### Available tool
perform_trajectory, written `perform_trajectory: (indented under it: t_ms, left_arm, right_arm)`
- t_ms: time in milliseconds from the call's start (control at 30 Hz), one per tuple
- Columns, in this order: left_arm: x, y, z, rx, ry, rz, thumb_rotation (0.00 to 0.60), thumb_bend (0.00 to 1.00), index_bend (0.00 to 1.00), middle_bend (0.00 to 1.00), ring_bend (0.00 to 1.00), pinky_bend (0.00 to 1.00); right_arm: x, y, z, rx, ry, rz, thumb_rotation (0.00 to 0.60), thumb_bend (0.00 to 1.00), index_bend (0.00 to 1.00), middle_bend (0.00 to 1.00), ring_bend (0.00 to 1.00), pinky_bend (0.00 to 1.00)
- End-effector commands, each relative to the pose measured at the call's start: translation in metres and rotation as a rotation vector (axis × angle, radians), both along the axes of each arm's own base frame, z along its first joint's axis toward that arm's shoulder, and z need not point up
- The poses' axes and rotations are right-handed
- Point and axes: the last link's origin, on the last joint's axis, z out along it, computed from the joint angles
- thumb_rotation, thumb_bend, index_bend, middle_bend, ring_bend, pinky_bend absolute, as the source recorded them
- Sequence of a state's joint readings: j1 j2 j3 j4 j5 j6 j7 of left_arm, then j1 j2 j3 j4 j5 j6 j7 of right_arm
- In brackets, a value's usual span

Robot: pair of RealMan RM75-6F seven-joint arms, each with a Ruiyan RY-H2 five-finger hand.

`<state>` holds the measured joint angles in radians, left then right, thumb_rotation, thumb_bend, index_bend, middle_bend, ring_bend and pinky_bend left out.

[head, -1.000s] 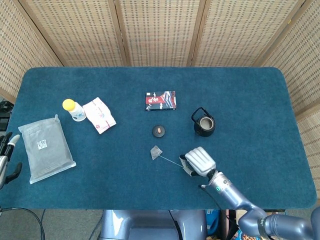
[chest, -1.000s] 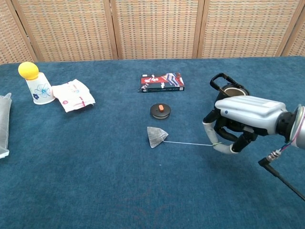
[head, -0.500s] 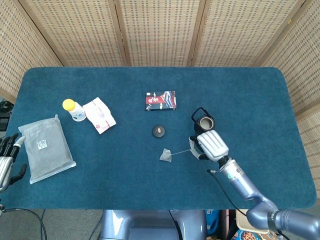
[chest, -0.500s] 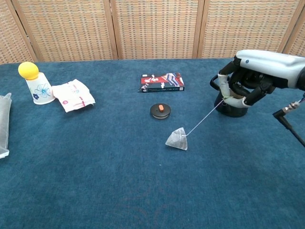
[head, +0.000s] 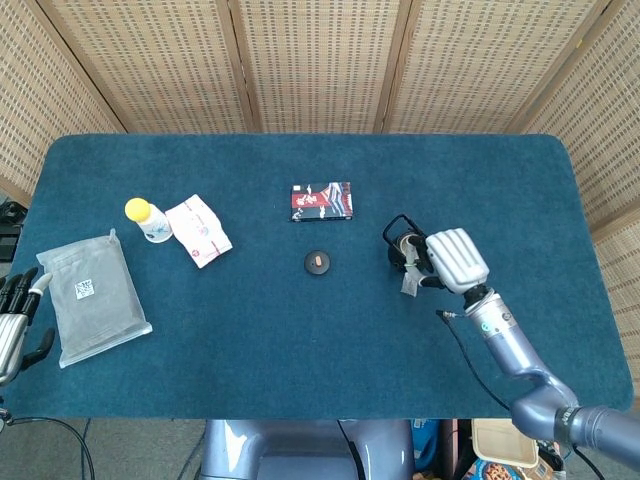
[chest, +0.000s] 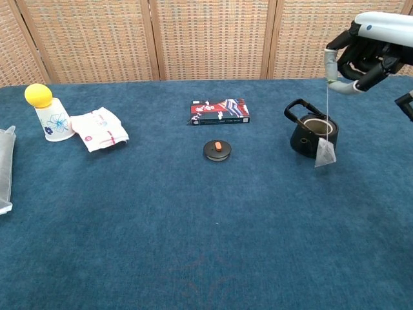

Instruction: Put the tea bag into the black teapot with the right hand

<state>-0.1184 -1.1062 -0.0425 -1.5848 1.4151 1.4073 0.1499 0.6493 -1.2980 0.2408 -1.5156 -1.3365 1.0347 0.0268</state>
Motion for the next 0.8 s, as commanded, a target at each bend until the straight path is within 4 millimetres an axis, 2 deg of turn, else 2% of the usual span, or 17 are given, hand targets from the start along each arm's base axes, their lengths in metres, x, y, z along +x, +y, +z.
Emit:
perform_trajectory:
  t_ms: [33, 800]
  left_arm:
    - [0.000, -0.001, 0.000, 0.000, 0.001, 0.003, 0.600, 0.45, 0.00, 0.00, 0.00, 0.00]
    - [-0.001, -0.001, 0.001, 0.005, 0.004, 0.011, 0.600, 0.45, 0.00, 0.00, 0.00, 0.00]
  right_arm:
    - [-0.001, -0.006, 0.006, -0.014, 0.002, -0.009, 0.600, 0.64, 0.65, 0.90, 0.94, 0.98]
    - [-0.014, -0.036, 0.046, -0.109, -0.009, -0.075, 0.600, 0.64, 0.66, 0.90, 0.94, 0.99]
